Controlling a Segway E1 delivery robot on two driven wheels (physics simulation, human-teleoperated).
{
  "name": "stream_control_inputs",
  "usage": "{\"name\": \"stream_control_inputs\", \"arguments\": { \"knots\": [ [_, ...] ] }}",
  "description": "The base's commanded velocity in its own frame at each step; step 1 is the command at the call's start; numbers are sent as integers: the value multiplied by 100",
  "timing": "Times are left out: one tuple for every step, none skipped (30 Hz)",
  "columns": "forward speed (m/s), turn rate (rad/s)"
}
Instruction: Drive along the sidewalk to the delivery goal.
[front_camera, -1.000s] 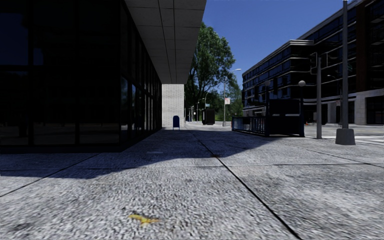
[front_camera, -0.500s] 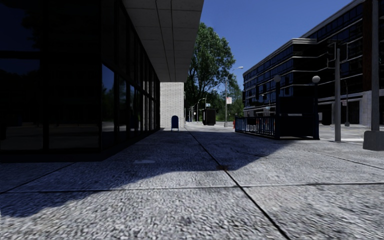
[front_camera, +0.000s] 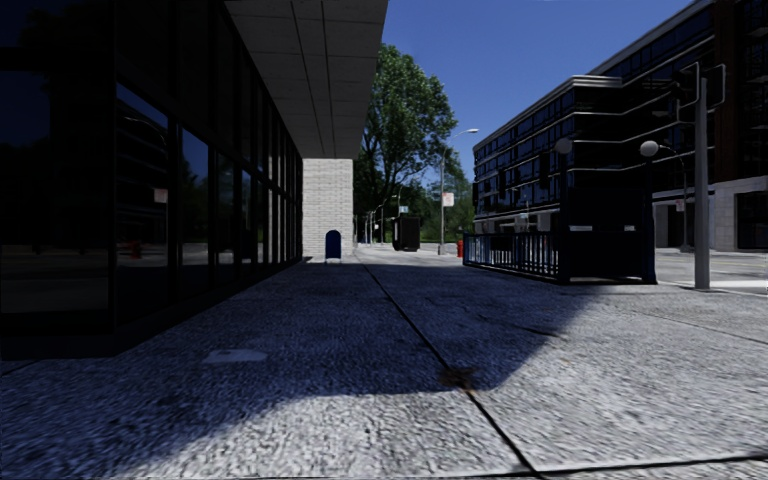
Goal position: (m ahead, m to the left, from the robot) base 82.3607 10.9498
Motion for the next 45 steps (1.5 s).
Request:
{"name": "stream_control_inputs", "arguments": {
  "knots": [
    [200,-33],
    [200,-34],
    [200,-34],
    [200,-34],
    [200,-34],
    [200,-33],
    [200,0],
    [200,0],
    [200,0],
    [200,0],
    [200,0],
    [200,0],
    [200,0],
    [200,0],
    [200,0],
    [200,0],
    [200,0],
    [200,0],
    [200,0],
    [200,0],
    [200,0],
    [200,0],
    [200,0],
    [200,0],
    [200,0],
    [200,0],
    [200,0],
    [200,0],
    [200,0],
    [200,0],
    [200,0],
    [200,0],
    [200,0],
    [200,0],
    [200,0],
    [200,0],
    [200,0],
    [200,0],
    [200,0],
    [200,0],
    [200,0],
    [200,0],
    [200,0],
    [200,0],
    [200,0]
  ]
}}
